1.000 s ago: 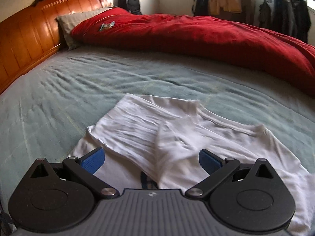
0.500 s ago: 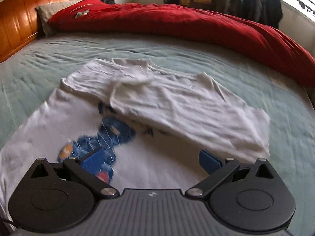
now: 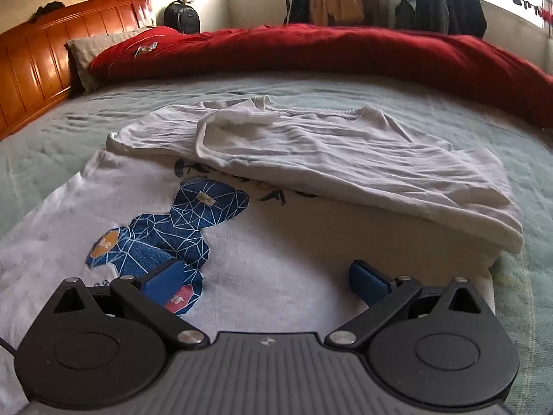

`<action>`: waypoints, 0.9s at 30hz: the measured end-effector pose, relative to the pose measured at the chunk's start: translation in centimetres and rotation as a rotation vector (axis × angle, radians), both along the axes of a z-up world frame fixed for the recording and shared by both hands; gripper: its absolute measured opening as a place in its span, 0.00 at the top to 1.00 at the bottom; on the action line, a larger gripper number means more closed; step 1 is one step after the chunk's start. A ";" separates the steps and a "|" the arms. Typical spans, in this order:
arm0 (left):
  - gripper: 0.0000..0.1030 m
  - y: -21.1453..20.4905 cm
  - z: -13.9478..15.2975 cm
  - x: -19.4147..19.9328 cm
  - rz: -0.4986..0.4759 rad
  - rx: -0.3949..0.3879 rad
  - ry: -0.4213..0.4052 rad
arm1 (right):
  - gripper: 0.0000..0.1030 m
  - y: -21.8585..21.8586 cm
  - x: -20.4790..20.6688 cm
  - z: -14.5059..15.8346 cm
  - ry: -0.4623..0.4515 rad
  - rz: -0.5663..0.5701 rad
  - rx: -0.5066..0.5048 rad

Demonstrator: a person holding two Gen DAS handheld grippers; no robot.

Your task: Fold clothes

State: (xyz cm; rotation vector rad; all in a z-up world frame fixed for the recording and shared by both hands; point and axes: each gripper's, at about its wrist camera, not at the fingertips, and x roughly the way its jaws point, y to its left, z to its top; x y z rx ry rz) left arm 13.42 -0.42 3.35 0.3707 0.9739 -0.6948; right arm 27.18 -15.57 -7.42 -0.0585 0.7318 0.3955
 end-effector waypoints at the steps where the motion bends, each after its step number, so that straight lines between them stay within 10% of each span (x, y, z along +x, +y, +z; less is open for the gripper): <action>1: 0.02 -0.3 0.1 -0.2 -0.019 0.002 0.011 | 0.00 0.1 0.1 0.2 0.001 -0.002 -0.004; 9: 0.02 -3.7 0.5 0.2 -0.122 -0.069 0.044 | 0.00 -2.9 1.4 4.2 -0.263 -0.092 -0.034; 13: 0.02 -4.9 -0.5 0.8 -0.144 -0.068 0.065 | 0.00 -5.8 6.6 1.8 -0.095 -0.176 -0.029; 18: 0.02 -4.2 -0.7 0.7 -0.125 -0.066 0.075 | 0.00 -7.4 3.7 1.3 -0.031 -0.152 0.007; 27: 0.02 -1.3 2.2 1.9 -0.044 -0.127 0.036 | 0.00 -7.9 -1.5 1.6 -0.227 -0.189 0.045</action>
